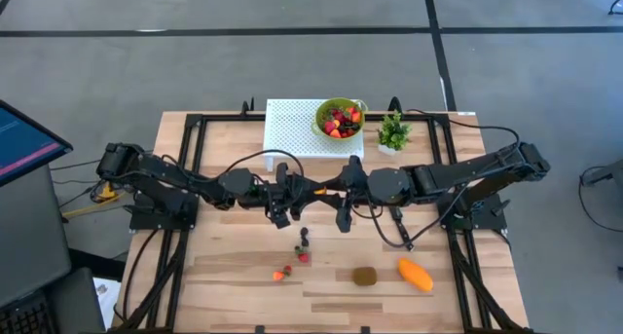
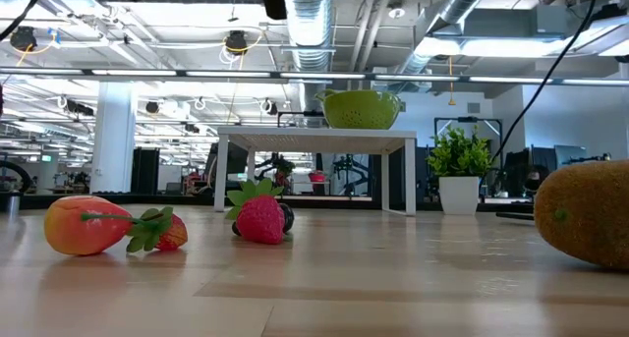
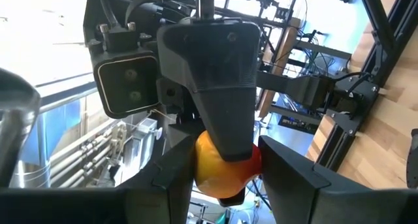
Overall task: Pick & Place Fruit
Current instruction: Put the orange pear into the green strainer bowl
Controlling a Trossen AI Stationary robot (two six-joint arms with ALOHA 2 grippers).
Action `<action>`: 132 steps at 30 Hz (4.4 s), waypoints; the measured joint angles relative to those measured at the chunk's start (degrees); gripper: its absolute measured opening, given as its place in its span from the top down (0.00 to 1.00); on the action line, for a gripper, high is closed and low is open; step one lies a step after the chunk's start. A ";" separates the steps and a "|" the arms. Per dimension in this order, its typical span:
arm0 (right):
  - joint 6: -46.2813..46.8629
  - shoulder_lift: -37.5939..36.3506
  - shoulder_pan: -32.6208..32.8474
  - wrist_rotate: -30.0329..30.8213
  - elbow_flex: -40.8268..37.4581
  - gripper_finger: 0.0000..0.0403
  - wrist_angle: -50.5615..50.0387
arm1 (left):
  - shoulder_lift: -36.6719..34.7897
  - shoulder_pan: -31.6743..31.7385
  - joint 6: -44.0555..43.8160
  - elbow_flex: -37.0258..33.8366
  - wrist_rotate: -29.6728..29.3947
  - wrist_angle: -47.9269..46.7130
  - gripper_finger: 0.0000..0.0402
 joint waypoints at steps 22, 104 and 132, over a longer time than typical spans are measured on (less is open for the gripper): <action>-0.73 -1.54 -7.53 0.03 -0.09 0.70 -6.59 | 0.00 -0.79 0.04 0.00 -2.81 0.43 0.27; -2.86 -0.35 -20.58 -10.48 -0.04 0.60 -17.93 | -0.02 -4.91 -21.78 0.02 -4.39 1.38 0.41; 10.41 -0.24 7.46 12.70 -0.24 0.75 -23.40 | -0.07 -23.15 -94.21 0.04 -5.41 -43.30 0.41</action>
